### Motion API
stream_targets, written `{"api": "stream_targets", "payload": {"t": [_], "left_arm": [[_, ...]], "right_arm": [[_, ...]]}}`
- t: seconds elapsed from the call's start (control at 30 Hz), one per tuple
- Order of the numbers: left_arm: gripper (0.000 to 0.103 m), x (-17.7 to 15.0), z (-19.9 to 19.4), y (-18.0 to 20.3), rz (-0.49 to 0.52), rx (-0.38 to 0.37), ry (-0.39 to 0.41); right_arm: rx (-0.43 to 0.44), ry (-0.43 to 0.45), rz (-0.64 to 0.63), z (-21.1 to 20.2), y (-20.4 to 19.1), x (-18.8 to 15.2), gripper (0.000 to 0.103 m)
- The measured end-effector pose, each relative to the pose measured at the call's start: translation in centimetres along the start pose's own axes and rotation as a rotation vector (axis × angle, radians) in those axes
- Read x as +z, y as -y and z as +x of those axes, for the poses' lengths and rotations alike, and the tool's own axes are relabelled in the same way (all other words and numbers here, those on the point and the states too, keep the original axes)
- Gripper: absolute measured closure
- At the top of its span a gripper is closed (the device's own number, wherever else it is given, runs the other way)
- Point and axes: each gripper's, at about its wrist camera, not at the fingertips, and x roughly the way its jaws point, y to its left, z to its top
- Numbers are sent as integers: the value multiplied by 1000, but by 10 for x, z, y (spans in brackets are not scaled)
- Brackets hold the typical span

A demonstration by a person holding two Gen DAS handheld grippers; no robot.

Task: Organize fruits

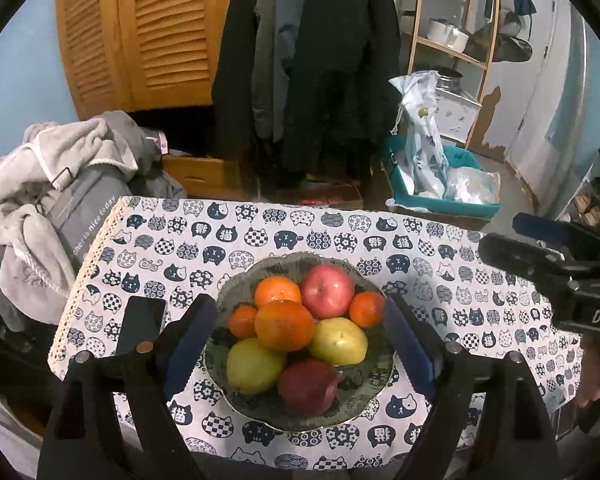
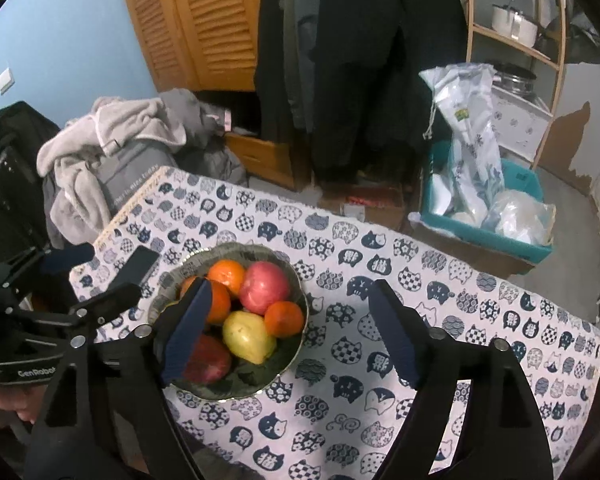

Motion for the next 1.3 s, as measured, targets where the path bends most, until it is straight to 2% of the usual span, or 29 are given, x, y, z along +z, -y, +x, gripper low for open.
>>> {"api": "stream_targets", "payload": {"t": [0.2, 0.47, 1.3], "left_arm": [[12, 2, -17, 6, 24, 23, 41], [4, 5, -33, 11, 27, 14, 78], [4, 6, -37, 17, 17, 20, 78]], "right_arm": [[-11, 29, 1, -16, -2, 1, 17], [-18, 58, 13, -34, -1, -5, 17], [-55, 81, -15, -45, 1, -9, 17]]}}
